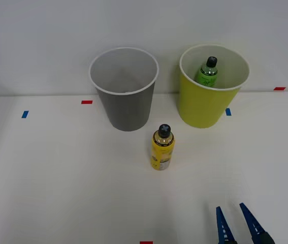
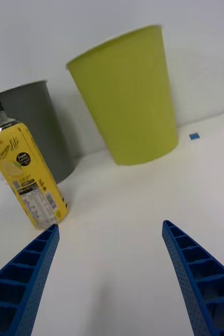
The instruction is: Put cans in the gray bin, plastic bottles in the light green bin
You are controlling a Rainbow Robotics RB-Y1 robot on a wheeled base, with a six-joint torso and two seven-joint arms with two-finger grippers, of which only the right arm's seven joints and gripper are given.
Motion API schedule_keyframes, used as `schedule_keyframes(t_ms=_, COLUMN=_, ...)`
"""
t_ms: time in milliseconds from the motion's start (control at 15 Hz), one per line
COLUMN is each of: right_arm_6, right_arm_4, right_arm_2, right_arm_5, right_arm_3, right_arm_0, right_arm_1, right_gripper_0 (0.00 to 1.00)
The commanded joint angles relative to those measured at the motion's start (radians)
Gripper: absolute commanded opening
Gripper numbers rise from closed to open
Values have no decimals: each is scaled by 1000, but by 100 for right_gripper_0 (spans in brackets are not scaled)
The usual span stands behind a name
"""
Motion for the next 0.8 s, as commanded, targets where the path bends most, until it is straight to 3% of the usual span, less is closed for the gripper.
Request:
schedule_keyframes(t_ms=67, right_arm_6=19, right_arm_4=-109, right_arm_2=86, right_arm_5=-8, right_arm_3=-4, right_arm_0=-7, right_arm_1=-85, right_gripper_0=67)
schedule_keyframes(t_ms=333, right_arm_6=85, right_arm_4=-155, right_arm_2=184, right_arm_5=-8, right_arm_3=-48, right_arm_0=-49, right_arm_1=-217, right_gripper_0=67)
schedule_keyframes(t_ms=533, right_arm_6=369, right_arm_4=-294, right_arm_2=264, right_arm_5=-4, right_arm_3=-48, right_arm_0=-112, right_arm_1=-300, right_gripper_0=67)
schedule_keyframes(t_ms=600, right_arm_6=427, right_arm_4=-346, right_arm_2=302, right_arm_5=15, right_arm_3=-48, right_arm_0=-130, right_arm_1=-326, right_gripper_0=73)
schedule_keyframes(t_ms=733, right_arm_6=521, right_arm_4=-510, right_arm_2=399, right_arm_5=63, right_arm_3=-48, right_arm_0=-178, right_arm_1=-378, right_gripper_0=100)
schedule_keyframes(t_ms=800, right_arm_6=562, right_arm_4=-553, right_arm_2=425, right_arm_5=65, right_arm_3=-48, right_arm_0=-196, right_arm_1=-395, right_gripper_0=100)
